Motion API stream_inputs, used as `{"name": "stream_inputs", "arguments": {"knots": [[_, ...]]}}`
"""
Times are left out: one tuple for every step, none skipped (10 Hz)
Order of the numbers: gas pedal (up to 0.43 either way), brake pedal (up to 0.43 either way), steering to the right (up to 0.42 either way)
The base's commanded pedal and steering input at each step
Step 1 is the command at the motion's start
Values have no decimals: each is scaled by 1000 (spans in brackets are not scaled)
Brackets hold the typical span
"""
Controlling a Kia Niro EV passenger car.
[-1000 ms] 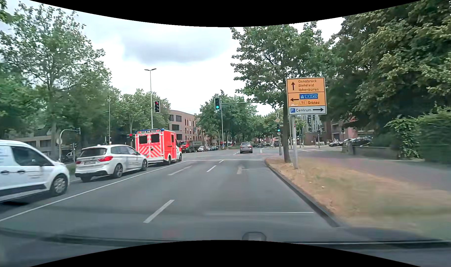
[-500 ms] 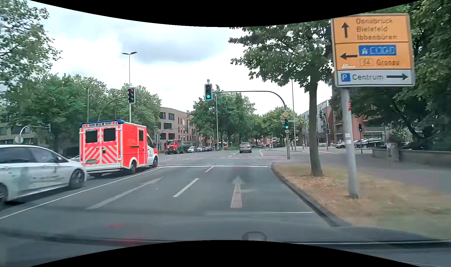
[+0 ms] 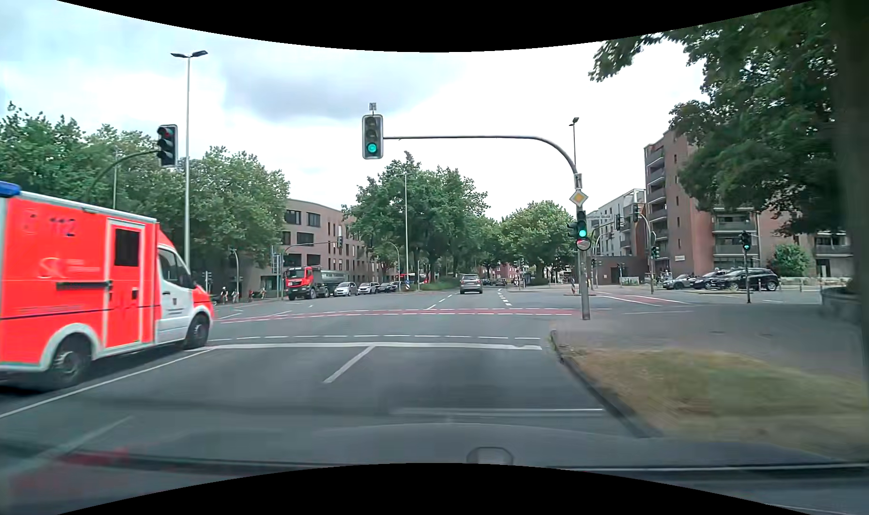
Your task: Follow the waypoints while adhering to traffic rules and regulations
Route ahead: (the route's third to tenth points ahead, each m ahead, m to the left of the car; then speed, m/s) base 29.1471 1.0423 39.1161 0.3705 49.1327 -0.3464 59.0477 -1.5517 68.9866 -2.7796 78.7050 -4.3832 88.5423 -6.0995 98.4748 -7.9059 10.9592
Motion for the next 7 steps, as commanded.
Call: {"name": "stream_inputs", "arguments": {"knots": [[150, 18, 14], [150, 18, 13], [150, 18, 13], [150, 18, 13], [138, 18, 12], [130, 18, 13], [130, 18, 13]]}}
